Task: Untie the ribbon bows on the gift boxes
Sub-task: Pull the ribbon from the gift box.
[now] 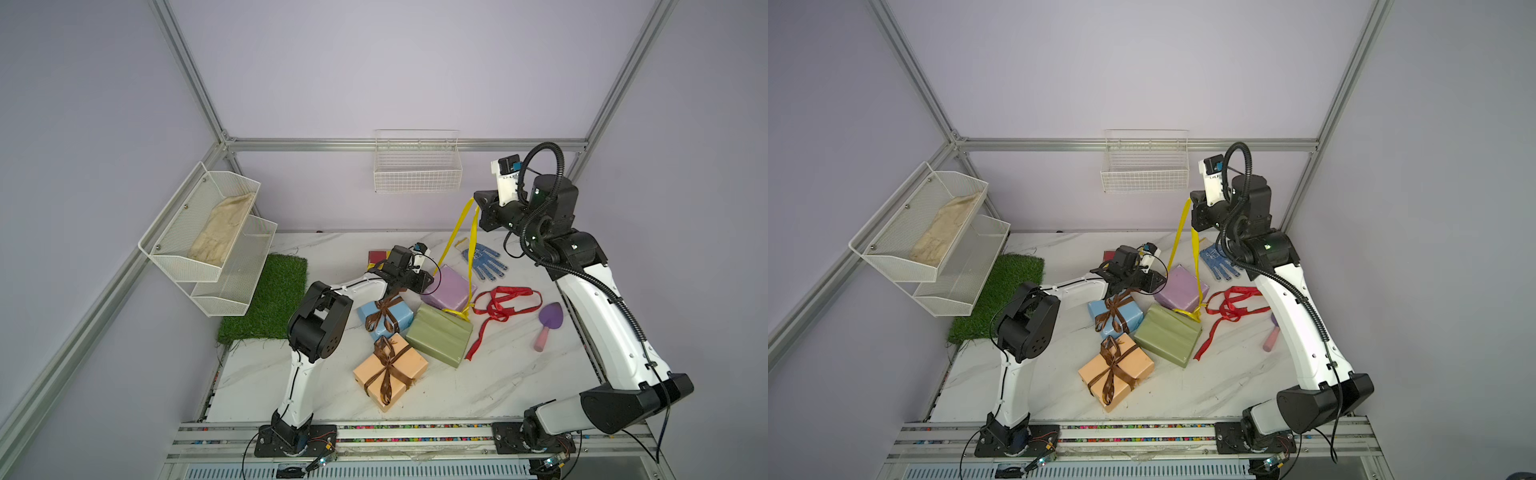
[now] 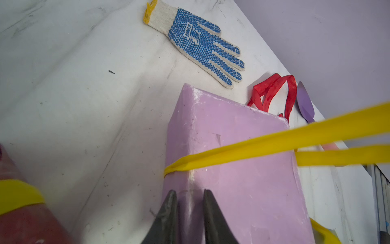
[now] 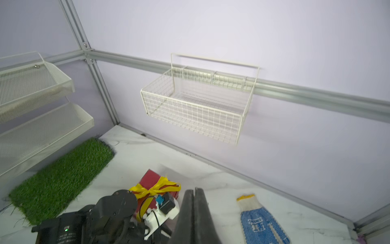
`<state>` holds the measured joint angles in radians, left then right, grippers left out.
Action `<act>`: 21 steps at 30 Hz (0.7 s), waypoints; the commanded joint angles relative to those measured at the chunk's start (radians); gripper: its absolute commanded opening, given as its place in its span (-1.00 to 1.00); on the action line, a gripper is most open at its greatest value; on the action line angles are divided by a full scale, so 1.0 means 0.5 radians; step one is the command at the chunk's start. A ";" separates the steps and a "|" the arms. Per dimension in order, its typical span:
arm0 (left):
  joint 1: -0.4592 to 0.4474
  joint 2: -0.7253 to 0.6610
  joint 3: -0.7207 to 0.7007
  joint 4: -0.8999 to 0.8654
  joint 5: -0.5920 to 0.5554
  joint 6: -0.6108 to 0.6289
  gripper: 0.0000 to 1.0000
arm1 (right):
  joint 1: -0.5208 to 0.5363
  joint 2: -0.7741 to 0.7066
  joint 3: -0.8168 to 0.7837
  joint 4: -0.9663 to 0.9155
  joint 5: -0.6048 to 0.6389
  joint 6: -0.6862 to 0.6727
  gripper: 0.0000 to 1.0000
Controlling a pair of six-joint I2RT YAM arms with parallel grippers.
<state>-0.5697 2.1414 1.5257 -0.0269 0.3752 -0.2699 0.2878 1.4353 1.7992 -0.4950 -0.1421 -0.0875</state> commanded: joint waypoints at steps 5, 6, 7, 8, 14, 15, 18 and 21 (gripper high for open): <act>0.026 -0.055 -0.088 -0.025 -0.051 -0.026 -0.53 | -0.002 -0.121 0.226 0.299 0.106 -0.200 -1.00; 0.024 -0.052 -0.088 -0.018 -0.050 -0.033 -0.53 | -0.002 -0.120 0.282 0.280 0.109 -0.208 -1.00; 0.026 -0.048 -0.085 -0.010 -0.050 -0.038 -0.53 | 0.001 -0.119 0.330 0.267 0.101 -0.204 -1.00; 0.026 -0.046 -0.085 -0.004 -0.051 -0.040 -0.53 | -0.001 -0.115 0.373 0.259 0.092 -0.202 -1.00; 0.029 -0.043 -0.087 -0.010 -0.062 -0.043 -0.53 | -0.001 -0.116 0.601 0.273 0.113 -0.269 -1.00; 0.029 -0.043 -0.087 -0.011 -0.063 -0.044 -0.53 | -0.002 -0.112 0.640 0.280 0.139 -0.286 -1.00; 0.033 -0.040 -0.088 -0.003 -0.069 -0.052 -0.53 | -0.001 -0.101 0.746 0.275 0.166 -0.327 -1.00; 0.035 -0.034 -0.088 0.008 -0.067 -0.061 -0.52 | 0.000 -0.100 0.823 0.275 0.196 -0.386 -1.00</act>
<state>-0.5694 2.1410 1.5219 -0.0158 0.3710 -0.2890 0.2878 1.3991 2.1674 -0.4110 -0.0742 -0.2245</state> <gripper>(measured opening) 0.237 0.041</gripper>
